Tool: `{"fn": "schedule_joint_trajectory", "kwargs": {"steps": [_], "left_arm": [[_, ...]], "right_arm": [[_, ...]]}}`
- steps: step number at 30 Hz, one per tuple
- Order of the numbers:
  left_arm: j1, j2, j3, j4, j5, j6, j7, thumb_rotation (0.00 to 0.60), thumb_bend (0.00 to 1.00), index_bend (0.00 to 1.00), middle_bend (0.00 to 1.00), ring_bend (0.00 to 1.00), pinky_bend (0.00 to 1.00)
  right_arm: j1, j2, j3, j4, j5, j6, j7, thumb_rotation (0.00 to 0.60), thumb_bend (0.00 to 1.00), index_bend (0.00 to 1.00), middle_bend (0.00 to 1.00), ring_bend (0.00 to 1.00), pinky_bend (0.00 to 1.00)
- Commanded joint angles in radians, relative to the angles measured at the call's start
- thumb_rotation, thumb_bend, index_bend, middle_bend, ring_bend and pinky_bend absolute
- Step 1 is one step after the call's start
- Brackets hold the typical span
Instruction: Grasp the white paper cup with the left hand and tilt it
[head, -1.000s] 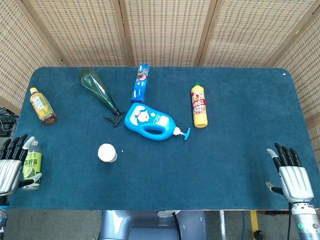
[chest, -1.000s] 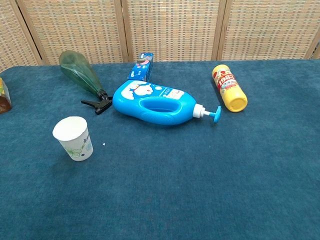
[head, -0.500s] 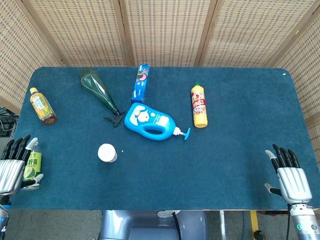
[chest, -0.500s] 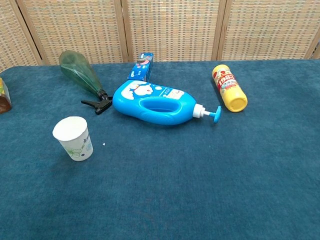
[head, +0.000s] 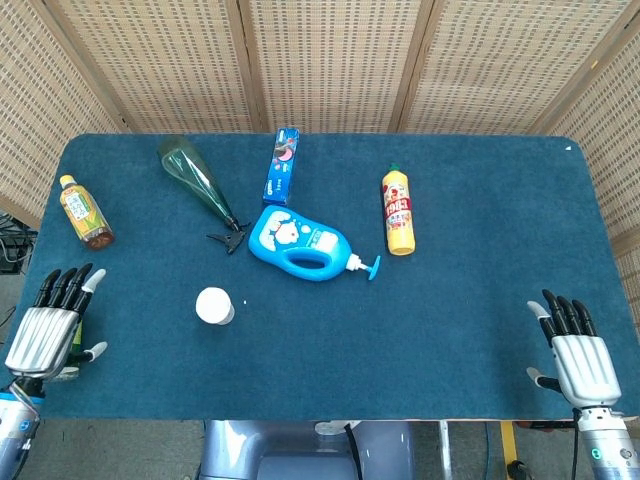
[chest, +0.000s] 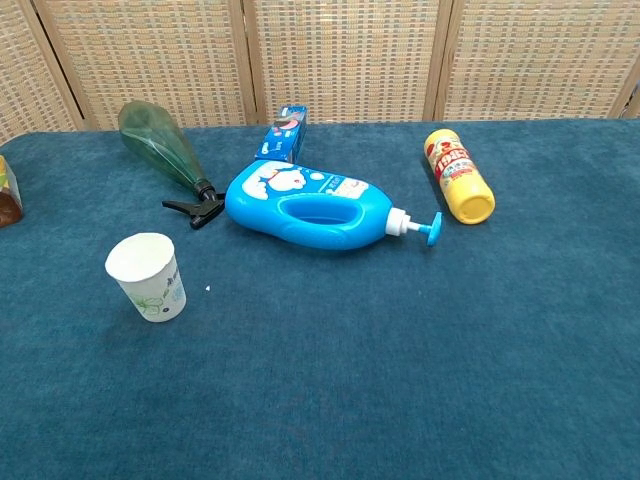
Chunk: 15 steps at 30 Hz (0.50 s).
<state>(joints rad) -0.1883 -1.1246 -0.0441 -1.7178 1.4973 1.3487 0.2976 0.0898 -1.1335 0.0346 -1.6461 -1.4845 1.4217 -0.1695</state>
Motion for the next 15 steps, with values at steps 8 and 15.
{"fn": "schedule_joint_trajectory", "kwargs": {"steps": [8,15], "left_arm": [[-0.199,-0.014,-0.073,-0.174,-0.217,-0.264,0.256,0.582,0.05,0.03,0.00,0.00,0.00],[-0.299,-0.083,-0.100,-0.236,-0.474,-0.322,0.427,0.580,0.07,0.08,0.00,0.00,0.00]], "right_arm": [[0.002,0.006,0.001,0.003,0.007,-0.009,0.027,0.600,0.00,0.00,0.00,0.00,0.00],[0.008,0.008,0.004,0.009,0.007,-0.017,0.054,0.600,0.00,0.00,0.00,0.00,0.00]]}}
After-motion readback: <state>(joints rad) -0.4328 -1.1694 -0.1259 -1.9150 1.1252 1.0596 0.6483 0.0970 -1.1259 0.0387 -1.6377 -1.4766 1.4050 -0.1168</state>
